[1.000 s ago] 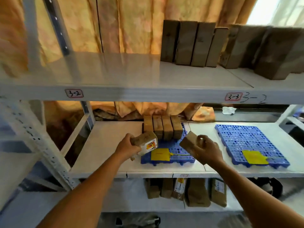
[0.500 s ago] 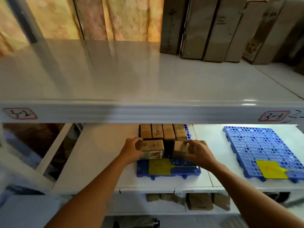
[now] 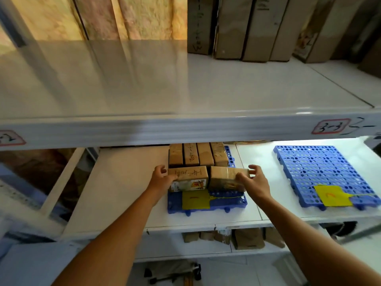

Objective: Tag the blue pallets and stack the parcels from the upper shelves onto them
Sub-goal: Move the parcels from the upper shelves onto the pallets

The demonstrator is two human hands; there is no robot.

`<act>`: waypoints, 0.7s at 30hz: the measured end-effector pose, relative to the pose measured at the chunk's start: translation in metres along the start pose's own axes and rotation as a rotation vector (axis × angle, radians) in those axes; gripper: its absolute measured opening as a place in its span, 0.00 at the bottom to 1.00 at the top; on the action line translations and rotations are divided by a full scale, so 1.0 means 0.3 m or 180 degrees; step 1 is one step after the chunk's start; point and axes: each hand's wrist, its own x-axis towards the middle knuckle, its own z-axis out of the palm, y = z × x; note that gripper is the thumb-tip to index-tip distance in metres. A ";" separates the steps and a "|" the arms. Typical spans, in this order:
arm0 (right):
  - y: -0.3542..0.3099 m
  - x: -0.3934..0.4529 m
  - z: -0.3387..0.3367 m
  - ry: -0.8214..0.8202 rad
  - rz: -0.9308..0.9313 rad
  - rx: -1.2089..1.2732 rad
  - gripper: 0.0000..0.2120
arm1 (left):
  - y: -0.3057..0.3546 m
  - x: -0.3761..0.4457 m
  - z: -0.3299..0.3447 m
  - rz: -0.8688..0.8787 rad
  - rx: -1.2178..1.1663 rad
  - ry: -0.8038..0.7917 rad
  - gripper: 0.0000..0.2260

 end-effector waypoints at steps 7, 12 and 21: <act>-0.003 0.039 0.027 0.0001 -0.0024 0.0134 0.27 | 0.006 0.019 0.025 0.0093 -0.0043 -0.0123 0.30; -0.002 0.056 0.037 -0.0037 -0.0002 0.0180 0.26 | 0.028 0.056 0.024 0.0026 -0.0019 -0.0117 0.41; -0.022 0.103 0.044 0.0207 -0.0257 -0.0257 0.27 | 0.045 0.068 0.075 0.0152 -0.0211 -0.0128 0.29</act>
